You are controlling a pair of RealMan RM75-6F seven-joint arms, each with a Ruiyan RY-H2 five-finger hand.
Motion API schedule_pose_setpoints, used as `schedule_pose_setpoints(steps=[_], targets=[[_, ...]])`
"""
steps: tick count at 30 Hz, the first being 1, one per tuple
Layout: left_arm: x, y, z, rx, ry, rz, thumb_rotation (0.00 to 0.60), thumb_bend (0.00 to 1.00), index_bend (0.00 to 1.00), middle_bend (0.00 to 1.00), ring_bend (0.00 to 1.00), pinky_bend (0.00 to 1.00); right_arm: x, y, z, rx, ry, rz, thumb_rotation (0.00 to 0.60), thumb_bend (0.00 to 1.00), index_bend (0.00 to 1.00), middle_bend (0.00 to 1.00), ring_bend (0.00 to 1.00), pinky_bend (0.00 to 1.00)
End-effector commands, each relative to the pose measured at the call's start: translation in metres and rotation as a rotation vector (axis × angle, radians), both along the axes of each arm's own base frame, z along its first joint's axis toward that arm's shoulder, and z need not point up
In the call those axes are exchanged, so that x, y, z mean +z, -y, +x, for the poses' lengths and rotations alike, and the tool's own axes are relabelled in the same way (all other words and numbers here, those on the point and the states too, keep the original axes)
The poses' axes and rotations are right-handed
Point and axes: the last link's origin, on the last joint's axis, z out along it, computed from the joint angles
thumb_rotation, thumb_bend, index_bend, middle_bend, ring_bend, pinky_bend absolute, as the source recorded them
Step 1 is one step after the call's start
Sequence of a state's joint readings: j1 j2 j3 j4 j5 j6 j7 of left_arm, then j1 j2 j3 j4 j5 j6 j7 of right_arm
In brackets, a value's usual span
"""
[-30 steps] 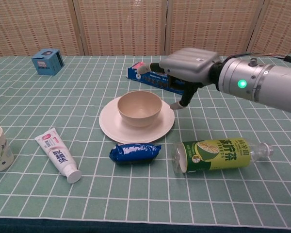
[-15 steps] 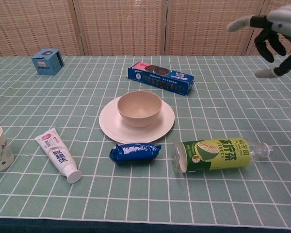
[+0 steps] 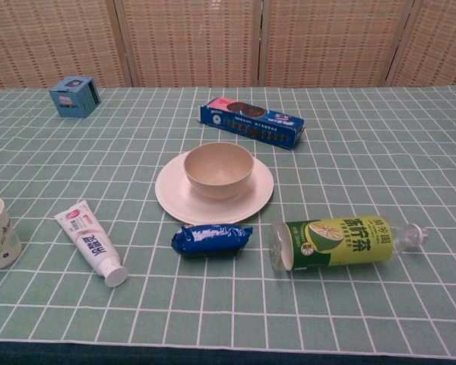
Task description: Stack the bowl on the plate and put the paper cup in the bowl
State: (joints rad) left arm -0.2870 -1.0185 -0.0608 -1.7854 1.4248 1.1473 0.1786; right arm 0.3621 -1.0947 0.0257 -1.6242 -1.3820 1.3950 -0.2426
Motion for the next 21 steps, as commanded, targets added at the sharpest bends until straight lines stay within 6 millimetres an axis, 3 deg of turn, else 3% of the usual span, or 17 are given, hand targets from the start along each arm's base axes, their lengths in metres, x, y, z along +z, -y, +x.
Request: schedule_pose_setpoints(steps=[1,10,21], targets=[[-0.008,-0.009,0.009,-0.012,-0.037,-0.071,0.6,0.2,0.03,0.0,0.0,0.14,0.005,-0.003,-0.004,-0.005,0.003,-0.015,0.6,0.2,0.13,0.54,0.49,0.7],[-0.03,-0.022,0.017,-0.015,-0.1,-0.158,0.6,0.2,0.0,0.0,0.0,0.13,0.013,-0.009,-0.009,-0.017,0.015,-0.028,0.6,0.2,0.13,0.54,0.49,0.7],[-0.021,-0.009,0.03,0.027,-0.114,-0.179,0.6,0.19,0.0,0.0,0.0,0.12,0.014,-0.011,-0.014,-0.029,0.028,-0.018,0.6,0.2,0.13,0.54,0.49,0.7]])
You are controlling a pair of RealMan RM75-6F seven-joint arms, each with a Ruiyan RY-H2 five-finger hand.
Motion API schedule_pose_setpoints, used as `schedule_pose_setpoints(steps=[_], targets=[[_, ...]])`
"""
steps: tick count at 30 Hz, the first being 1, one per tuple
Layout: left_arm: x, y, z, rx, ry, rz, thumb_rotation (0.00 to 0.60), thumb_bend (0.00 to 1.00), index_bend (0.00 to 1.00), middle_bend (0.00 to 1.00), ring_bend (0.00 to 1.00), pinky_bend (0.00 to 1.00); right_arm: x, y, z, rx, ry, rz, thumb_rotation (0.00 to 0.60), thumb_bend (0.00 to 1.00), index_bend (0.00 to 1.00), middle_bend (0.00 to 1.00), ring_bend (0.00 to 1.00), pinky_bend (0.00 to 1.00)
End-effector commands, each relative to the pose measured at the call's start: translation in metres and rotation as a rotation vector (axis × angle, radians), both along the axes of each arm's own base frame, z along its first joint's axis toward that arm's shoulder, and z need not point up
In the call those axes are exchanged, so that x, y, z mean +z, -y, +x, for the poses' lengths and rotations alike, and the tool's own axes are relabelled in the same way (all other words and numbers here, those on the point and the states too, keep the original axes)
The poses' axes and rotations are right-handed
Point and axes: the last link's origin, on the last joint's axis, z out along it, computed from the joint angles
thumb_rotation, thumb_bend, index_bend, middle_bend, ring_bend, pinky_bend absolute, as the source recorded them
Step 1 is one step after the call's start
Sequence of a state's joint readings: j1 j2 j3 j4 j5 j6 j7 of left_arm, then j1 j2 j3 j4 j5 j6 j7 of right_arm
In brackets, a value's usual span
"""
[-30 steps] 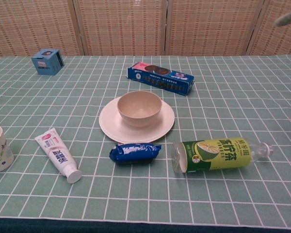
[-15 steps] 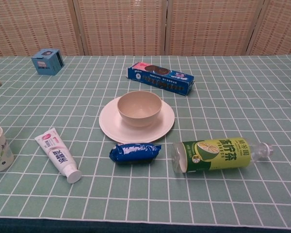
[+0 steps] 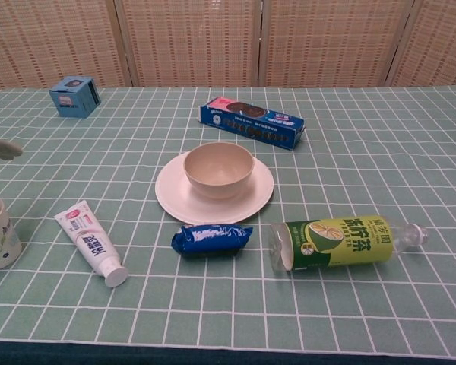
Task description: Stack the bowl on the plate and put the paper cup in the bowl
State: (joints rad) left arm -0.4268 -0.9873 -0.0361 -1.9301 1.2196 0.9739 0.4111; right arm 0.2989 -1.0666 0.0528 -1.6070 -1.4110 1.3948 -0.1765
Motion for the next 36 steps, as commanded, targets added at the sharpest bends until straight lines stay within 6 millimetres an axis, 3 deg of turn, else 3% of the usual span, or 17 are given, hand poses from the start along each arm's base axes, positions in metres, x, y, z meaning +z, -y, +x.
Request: schedule_pose_setpoints(steps=[1,7,20,25,36], targets=[[0.003,0.004,0.001,0.009,-0.008,-0.011,0.6,0.19,0.0,0.0,0.0,0.12,0.0,0.0,0.0,0.001,0.007,0.001,0.6,0.2,0.13,0.54,0.49,0.7],[-0.009,0.007,-0.001,0.027,-0.033,-0.078,0.6,0.19,0.0,0.0,0.0,0.11,0.0,-0.001,-0.002,-0.003,0.013,0.009,0.6,0.2,0.13,0.54,0.49,0.7],[-0.029,-0.009,-0.008,0.05,-0.045,-0.088,0.6,0.18,0.0,0.0,0.0,0.12,0.002,-0.005,-0.008,-0.022,0.018,0.006,0.6,0.2,0.13,0.54,0.49,0.7],[-0.038,-0.012,-0.009,0.034,-0.023,-0.056,0.6,0.18,0.13,0.0,0.02,0.25,0.0,-0.008,-0.015,-0.044,0.019,0.009,0.6,0.2,0.13,0.54,0.49,0.7],[-0.046,-0.015,-0.011,0.029,-0.023,-0.054,0.6,0.18,0.23,0.09,0.13,0.37,0.0,-0.017,-0.027,-0.087,0.046,-0.002,0.6,0.2,0.13,0.53,0.49,0.7]])
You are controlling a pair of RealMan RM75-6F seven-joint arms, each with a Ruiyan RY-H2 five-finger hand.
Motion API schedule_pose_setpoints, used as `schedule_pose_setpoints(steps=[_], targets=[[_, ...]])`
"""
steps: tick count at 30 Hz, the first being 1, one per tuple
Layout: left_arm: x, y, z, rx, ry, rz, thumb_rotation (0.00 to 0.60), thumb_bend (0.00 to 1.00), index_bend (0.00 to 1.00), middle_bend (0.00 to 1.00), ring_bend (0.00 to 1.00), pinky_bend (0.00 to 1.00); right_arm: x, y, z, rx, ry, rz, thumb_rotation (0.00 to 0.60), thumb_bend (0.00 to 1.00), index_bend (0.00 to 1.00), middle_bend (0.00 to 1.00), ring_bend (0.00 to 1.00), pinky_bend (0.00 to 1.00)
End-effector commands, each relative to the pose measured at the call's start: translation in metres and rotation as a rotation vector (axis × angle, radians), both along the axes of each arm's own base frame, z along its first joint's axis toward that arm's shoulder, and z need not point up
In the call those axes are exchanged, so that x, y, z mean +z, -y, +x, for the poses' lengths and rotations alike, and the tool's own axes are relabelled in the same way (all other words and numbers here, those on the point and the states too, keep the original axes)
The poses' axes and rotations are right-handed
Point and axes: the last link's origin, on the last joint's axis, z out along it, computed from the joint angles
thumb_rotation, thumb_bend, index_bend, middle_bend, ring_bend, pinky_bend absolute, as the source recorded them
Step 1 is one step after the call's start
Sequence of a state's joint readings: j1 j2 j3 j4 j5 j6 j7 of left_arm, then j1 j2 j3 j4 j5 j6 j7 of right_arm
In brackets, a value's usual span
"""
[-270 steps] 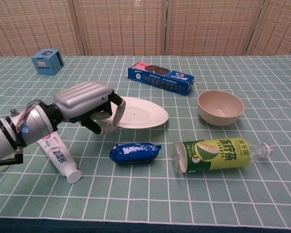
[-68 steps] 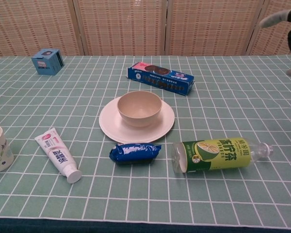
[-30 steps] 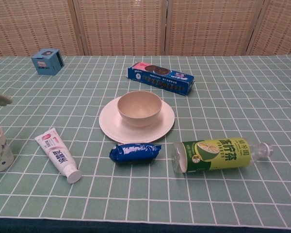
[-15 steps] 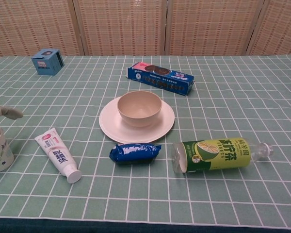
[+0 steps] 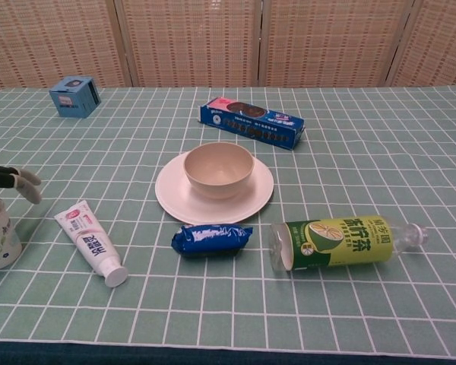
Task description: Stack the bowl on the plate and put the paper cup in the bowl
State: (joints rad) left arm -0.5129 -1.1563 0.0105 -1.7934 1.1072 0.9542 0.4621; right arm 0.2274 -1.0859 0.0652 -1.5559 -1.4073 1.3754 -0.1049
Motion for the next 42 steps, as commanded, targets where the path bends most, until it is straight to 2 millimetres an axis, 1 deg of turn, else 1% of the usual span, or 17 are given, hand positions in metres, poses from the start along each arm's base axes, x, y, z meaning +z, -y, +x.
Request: schedule_pose_setpoints(steps=[1,4,8,13,19,23,26,30,36,37,38,40,42], targets=[[-0.001,-0.001,0.0,0.006,0.003,-0.004,0.6,0.18,0.24,0.1,0.14,0.39,0.001,-0.002,-0.002,-0.006,0.003,-0.004,0.6,0.2,0.13,0.53,0.49,0.7],[0.0,-0.001,-0.001,0.009,0.004,-0.006,0.6,0.18,0.27,0.12,0.16,0.46,0.002,-0.003,-0.003,-0.011,0.01,-0.006,0.6,0.2,0.13,0.53,0.49,0.7],[0.0,-0.002,-0.002,0.014,0.006,-0.011,0.6,0.19,0.31,0.14,0.19,0.51,0.002,-0.005,-0.004,-0.015,0.015,-0.009,0.6,0.2,0.13,0.53,0.49,0.7],[-0.001,-0.002,-0.002,0.009,0.012,-0.012,0.6,0.22,0.39,0.22,0.24,0.59,0.002,-0.006,-0.005,-0.02,0.021,-0.009,0.6,0.2,0.13,0.53,0.49,0.7],[0.0,-0.003,-0.001,0.008,0.02,-0.006,0.6,0.24,0.45,0.27,0.27,0.62,0.003,-0.007,-0.006,-0.024,0.026,-0.013,0.6,0.2,0.13,0.53,0.49,0.7],[0.003,-0.005,0.0,0.005,0.026,0.001,0.6,0.24,0.45,0.28,0.27,0.62,0.003,-0.008,-0.006,-0.026,0.025,-0.013,0.6,0.2,0.13,0.53,0.49,0.7],[0.007,-0.009,0.006,0.003,0.04,0.002,0.6,0.24,0.45,0.28,0.27,0.62,0.003,-0.008,-0.006,-0.029,0.025,-0.012,0.6,0.2,0.13,0.53,0.49,0.7],[0.017,-0.021,0.022,-0.016,0.07,0.004,0.6,0.24,0.44,0.28,0.27,0.62,0.004,-0.007,-0.005,-0.026,0.022,-0.016,0.6,0.2,0.13,0.53,0.49,0.7],[0.03,-0.047,0.062,-0.084,0.129,0.007,0.6,0.24,0.44,0.28,0.27,0.62,0.004,-0.007,-0.004,-0.024,0.02,-0.013,0.6,0.2,0.13,0.53,0.49,0.7],[0.03,-0.047,0.063,-0.083,0.13,0.005,0.6,0.24,0.44,0.28,0.27,0.62,0.004,-0.007,-0.004,-0.024,0.02,-0.013,0.6,0.2,0.13,0.53,0.49,0.7],[0.031,-0.051,0.069,-0.092,0.138,0.003,0.6,0.24,0.44,0.28,0.27,0.62,0.004,-0.007,-0.004,-0.024,0.021,-0.012,0.6,0.2,0.13,0.53,0.49,0.7],[0.031,-0.062,0.09,-0.126,0.165,-0.008,0.6,0.24,0.43,0.28,0.27,0.62,0.003,-0.007,-0.004,-0.025,0.021,-0.01,0.6,0.2,0.13,0.53,0.49,0.7],[0.029,-0.07,0.104,-0.141,0.184,-0.021,0.6,0.24,0.43,0.28,0.27,0.62,0.003,-0.008,-0.005,-0.026,0.02,-0.009,0.6,0.2,0.13,0.53,0.49,0.7]])
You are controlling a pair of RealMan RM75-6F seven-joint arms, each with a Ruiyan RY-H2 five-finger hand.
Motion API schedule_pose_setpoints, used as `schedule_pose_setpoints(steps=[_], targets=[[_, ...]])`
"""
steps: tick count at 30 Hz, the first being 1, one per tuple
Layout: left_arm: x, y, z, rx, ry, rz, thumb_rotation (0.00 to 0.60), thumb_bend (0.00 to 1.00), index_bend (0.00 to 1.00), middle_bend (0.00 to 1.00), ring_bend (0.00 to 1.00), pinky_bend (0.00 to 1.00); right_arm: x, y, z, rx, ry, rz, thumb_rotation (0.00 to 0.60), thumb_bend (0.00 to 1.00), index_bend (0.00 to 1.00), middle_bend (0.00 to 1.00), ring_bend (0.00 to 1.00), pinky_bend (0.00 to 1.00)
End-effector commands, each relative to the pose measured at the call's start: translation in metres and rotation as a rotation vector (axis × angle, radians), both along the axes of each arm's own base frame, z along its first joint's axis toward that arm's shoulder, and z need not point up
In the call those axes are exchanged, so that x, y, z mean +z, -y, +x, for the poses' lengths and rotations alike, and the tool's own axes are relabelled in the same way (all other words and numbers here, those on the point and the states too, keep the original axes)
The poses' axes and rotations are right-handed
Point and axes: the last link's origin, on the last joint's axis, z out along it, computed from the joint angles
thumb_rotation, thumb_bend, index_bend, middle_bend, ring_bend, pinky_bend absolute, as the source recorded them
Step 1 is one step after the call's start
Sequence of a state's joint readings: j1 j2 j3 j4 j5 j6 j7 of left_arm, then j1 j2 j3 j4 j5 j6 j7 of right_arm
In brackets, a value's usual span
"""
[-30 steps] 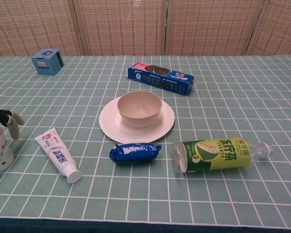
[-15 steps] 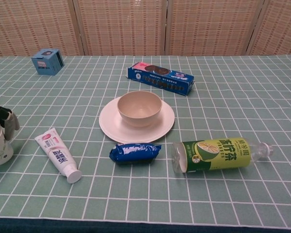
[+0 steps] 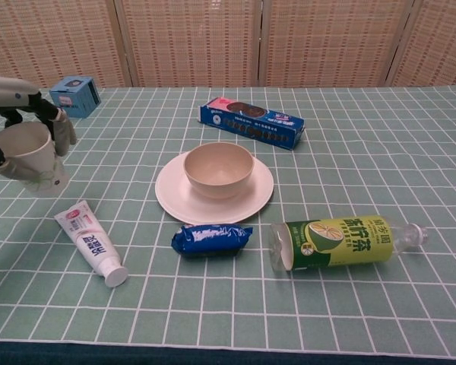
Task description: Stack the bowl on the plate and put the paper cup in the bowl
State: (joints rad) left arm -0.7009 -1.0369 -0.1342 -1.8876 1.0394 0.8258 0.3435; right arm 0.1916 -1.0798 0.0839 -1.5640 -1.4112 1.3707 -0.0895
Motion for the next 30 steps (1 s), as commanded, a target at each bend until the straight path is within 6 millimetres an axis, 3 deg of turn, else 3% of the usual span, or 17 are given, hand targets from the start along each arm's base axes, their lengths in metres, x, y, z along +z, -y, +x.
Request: schedule_pose_setpoints(steps=[1,15,21,30], targets=[[-0.004,-0.016,0.031,-0.036,0.046,-0.027,0.6,0.24,0.43,0.28,0.27,0.62,0.0,-0.001,0.0,-0.001,-0.001,0.001,0.6,0.2,0.13,0.53,0.49,0.7],[-0.044,-0.053,0.117,-0.075,0.137,-0.122,0.6,0.24,0.43,0.28,0.27,0.62,0.001,-0.002,-0.001,-0.007,-0.01,0.003,0.6,0.2,0.13,0.53,0.49,0.7],[-0.067,-0.065,0.141,-0.064,0.132,-0.127,0.6,0.24,0.43,0.28,0.27,0.62,0.001,-0.003,-0.002,-0.011,-0.012,0.005,0.6,0.2,0.13,0.53,0.49,0.7],[-0.097,-0.078,0.16,-0.037,0.091,-0.111,0.6,0.24,0.43,0.29,0.29,0.62,0.002,-0.005,-0.003,-0.019,-0.012,0.005,0.6,0.2,0.13,0.53,0.49,0.7]])
